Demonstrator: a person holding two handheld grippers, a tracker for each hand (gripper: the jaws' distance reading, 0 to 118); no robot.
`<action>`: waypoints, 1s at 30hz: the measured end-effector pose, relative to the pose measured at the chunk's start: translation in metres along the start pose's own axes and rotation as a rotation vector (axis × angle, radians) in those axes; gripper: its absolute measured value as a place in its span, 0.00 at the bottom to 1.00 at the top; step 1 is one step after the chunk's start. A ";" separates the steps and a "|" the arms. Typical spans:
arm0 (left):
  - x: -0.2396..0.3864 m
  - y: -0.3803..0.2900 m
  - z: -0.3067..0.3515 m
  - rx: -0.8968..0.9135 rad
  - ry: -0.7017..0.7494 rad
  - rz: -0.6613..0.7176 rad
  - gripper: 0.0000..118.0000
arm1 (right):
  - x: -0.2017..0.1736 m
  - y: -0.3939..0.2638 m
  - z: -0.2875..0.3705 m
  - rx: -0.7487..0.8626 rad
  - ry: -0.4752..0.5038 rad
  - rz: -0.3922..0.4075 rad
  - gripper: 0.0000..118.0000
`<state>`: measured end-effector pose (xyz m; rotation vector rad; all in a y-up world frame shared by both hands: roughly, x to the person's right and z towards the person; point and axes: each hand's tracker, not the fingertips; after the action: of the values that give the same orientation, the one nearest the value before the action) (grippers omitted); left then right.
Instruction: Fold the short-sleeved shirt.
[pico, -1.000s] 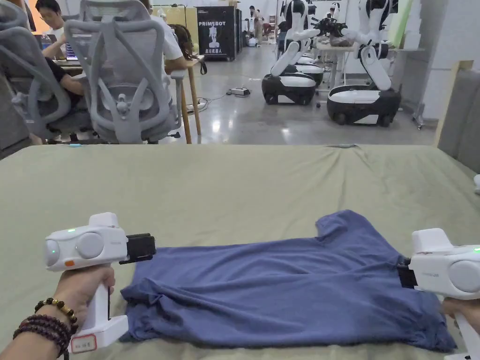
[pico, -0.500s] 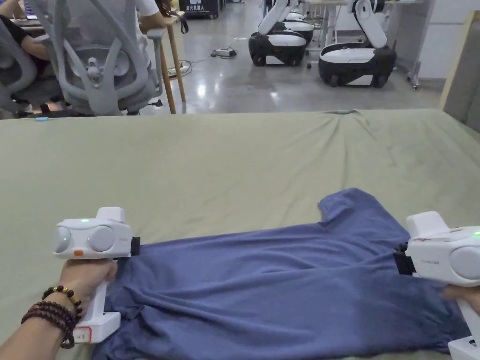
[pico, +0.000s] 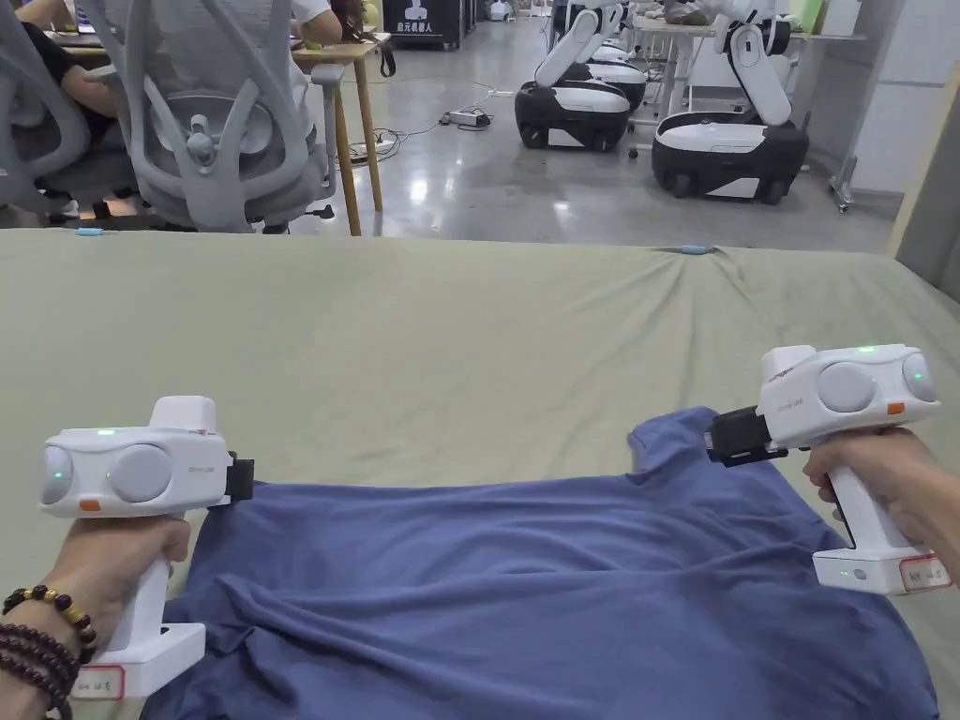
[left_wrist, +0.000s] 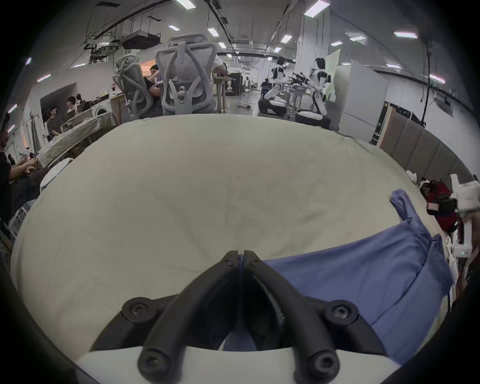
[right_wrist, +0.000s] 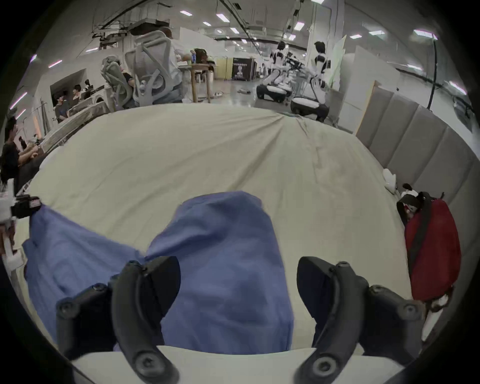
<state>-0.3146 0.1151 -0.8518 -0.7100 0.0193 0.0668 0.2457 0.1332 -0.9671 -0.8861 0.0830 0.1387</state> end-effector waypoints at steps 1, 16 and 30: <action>-0.001 0.000 -0.001 0.004 0.001 -0.016 0.01 | 0.003 0.002 -0.012 -0.022 -0.013 -0.002 0.81; 0.001 -0.003 -0.015 0.010 0.011 -0.004 0.01 | -0.018 -0.027 -0.033 -0.091 -0.071 0.069 0.00; 0.001 -0.014 0.116 0.103 0.008 -0.081 0.01 | -0.021 -0.057 0.157 0.075 -0.056 0.050 0.01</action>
<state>-0.3135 0.1801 -0.7545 -0.6069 0.0017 -0.0142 0.2363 0.2180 -0.8218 -0.8049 0.0581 0.2059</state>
